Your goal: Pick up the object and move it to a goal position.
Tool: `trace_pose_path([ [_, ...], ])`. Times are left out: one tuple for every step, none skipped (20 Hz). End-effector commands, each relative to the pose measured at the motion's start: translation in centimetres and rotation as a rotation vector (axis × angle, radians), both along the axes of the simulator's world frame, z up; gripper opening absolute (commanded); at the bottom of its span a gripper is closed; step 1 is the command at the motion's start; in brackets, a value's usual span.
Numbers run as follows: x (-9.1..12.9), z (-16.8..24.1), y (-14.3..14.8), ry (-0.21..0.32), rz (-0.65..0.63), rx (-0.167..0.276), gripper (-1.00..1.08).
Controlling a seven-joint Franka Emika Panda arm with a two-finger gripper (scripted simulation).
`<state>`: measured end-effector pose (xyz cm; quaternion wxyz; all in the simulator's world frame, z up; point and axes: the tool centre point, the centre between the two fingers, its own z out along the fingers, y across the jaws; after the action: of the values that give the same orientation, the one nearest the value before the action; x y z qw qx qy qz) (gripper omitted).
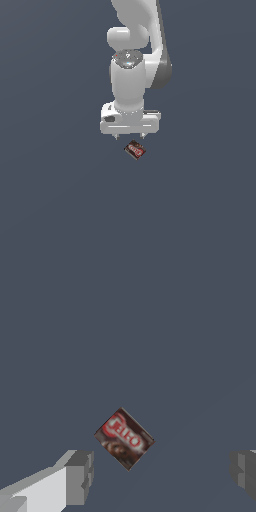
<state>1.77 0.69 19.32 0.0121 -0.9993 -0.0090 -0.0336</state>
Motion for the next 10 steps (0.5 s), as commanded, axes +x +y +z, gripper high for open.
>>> trace_pose_path([
  [0.00,0.00,0.00,0.000,0.000,0.000,1.00],
  [-0.01,0.00,-0.04,0.000,0.000,0.000,1.00],
  [-0.03,-0.05,-0.01,0.001,0.002,-0.001,1.00],
  [-0.06,-0.12,-0.03,0.002,0.004,-0.003,1.00],
  [-0.10,-0.21,-0.04,0.004,0.006,-0.005,1.00],
  [-0.16,-0.33,-0.07,0.005,0.010,-0.008,1.00],
  [-0.23,-0.46,-0.10,0.008,0.013,-0.012,1.00],
  [-0.29,-0.59,-0.13,0.010,0.017,-0.015,1.00],
  [-0.34,-0.69,-0.15,0.012,0.019,-0.018,1.00],
  [-0.38,-0.75,-0.17,0.013,0.021,-0.020,1.00],
])
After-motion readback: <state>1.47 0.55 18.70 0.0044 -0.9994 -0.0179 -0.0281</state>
